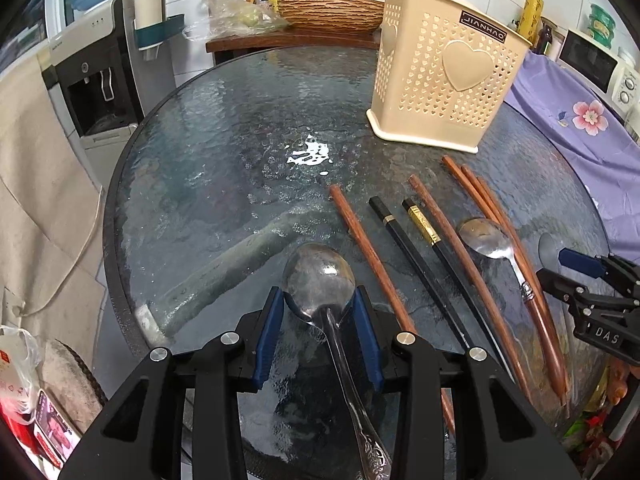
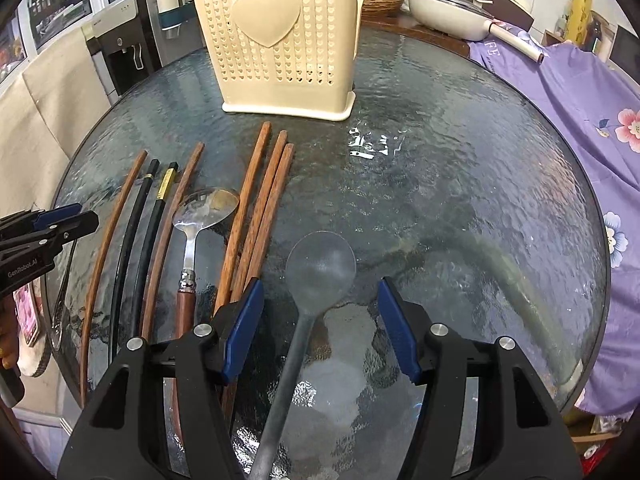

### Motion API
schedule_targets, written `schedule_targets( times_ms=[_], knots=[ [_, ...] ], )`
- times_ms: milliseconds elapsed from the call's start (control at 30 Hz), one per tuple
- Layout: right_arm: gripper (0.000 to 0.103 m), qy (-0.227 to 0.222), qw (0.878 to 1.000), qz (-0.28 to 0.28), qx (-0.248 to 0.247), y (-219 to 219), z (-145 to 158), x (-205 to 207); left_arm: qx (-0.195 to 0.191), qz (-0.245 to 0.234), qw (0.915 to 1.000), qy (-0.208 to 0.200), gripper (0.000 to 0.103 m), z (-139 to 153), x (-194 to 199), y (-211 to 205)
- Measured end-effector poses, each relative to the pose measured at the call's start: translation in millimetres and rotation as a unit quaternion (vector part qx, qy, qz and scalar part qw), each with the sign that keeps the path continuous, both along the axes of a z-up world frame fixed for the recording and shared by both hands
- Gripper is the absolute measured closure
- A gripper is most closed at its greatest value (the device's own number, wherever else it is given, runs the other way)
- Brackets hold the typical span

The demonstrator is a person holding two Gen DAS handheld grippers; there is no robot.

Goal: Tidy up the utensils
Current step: 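Close the left gripper on the silver spoon while the right closes on the clear ladle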

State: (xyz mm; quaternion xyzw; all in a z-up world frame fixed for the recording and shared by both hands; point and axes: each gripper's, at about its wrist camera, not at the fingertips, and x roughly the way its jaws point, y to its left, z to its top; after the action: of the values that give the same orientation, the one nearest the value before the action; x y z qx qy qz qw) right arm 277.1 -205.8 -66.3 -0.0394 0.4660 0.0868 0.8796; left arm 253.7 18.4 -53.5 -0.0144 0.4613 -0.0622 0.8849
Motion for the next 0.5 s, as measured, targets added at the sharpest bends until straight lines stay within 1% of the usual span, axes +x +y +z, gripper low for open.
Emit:
schedule_targets(
  times_ms=[100, 233, 433, 500],
  knots=[
    [0.045, 0.002, 1.0, 0.0, -0.001, 0.1, 0.5, 0.6, -0.007, -0.002, 0.9999, 0.007, 0.068, 0.6, 3.2, 0.0],
    [0.058, 0.0, 1.0, 0.003, 0.001, 0.9, 1.9, 1.3, -0.015, 0.0, 0.9999, 0.005, 0.068, 0.3, 4.5, 0.3],
    [0.059, 0.001, 1.0, 0.006, 0.0, 0.5, 2.4, 2.9, -0.013, 0.0, 0.9999, 0.005, 0.068, 0.0, 5.6, -1.2],
    [0.064, 0.001, 1.0, 0.007, -0.001, 1.0, 2.8, 3.5, -0.012, 0.0, 0.9999, 0.004, 0.068, -0.1, 5.9, -2.0]
  ],
)
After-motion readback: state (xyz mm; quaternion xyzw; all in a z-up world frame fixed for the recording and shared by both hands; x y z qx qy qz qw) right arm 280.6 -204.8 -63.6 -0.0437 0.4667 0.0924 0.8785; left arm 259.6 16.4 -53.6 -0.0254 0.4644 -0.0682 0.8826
